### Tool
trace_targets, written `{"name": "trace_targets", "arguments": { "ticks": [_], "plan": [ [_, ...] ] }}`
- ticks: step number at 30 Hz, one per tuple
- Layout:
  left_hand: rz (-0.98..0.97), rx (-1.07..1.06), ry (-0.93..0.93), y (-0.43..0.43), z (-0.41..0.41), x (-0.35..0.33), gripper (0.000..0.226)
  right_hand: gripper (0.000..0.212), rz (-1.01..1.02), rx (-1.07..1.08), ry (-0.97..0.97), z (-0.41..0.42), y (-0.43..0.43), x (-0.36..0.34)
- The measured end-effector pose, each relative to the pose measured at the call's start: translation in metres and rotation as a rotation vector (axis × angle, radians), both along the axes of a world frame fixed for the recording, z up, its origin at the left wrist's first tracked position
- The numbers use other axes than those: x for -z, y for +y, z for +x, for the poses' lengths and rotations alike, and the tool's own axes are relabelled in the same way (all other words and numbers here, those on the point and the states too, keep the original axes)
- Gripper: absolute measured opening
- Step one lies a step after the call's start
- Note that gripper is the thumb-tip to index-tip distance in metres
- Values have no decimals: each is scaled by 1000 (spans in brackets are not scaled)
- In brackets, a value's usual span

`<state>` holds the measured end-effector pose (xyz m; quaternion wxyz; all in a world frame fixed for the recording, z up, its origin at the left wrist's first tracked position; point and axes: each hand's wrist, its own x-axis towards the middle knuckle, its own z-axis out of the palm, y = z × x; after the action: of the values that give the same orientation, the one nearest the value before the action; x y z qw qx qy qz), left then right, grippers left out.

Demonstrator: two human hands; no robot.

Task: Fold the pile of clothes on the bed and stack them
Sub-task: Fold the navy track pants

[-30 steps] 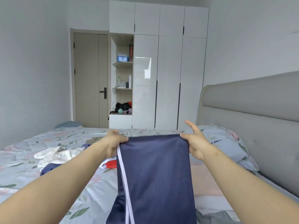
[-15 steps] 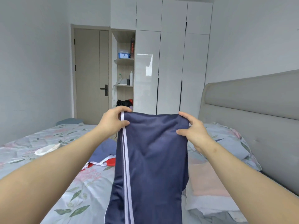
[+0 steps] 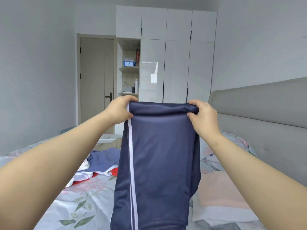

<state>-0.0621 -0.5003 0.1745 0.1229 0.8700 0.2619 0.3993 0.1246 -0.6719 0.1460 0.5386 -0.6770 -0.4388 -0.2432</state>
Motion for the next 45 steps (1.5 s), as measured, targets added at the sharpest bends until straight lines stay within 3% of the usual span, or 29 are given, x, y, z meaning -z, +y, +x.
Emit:
{"name": "trace_targets", "arguments": {
  "ticks": [4,12,16,21,25,32,38,45],
  "plan": [
    [251,-99,-14,-11,-4,-19,48,43,58,87,-39,-8,-5,-12],
    [365,-164,-223,-27,-14,-37,27,16,203,157,-26,-21,-19,-45],
    [201,-16,-402,-42,-23,-52,21,12,344,149,-16,-33,-30,-60],
    [-121,278,-484,-57,-37,-67,30,29,477,-179,154,-41,-43,-77],
    [-256,380,-540,-63,-34,-70,28,28,528,-247,181,-33,-45,-86],
    [-345,267,-470,-21,-11,-43,22,29,354,-199,228,-4,-10,-70],
    [-299,97,-309,53,36,6,20,19,78,49,232,46,56,-19],
    [-325,-94,-206,147,100,82,15,16,-18,3,418,104,153,44]
  ]
}}
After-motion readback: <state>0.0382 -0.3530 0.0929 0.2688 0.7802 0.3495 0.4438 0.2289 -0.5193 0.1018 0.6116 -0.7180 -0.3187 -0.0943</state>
